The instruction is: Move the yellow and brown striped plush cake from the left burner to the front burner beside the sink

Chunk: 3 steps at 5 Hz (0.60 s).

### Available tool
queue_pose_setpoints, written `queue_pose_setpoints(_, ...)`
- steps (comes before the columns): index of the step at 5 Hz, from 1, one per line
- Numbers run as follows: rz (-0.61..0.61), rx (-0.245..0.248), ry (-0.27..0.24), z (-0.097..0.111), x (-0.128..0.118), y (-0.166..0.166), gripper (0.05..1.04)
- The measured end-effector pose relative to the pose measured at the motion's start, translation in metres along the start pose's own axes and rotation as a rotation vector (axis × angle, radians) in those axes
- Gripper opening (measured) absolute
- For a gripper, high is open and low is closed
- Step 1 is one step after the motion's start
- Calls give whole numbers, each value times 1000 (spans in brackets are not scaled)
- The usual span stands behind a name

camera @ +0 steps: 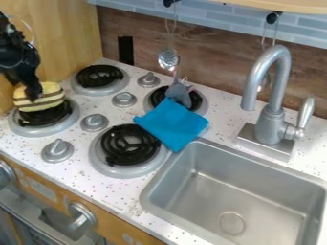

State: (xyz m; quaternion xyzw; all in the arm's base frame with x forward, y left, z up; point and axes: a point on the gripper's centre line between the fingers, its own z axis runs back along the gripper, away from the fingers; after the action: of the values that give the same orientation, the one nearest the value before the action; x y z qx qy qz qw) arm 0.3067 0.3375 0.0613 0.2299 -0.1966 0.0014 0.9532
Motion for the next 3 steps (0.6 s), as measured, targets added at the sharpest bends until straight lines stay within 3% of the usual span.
queue_pose_setpoints(3, 86, -144, -19, -11, -9, -19, 969)
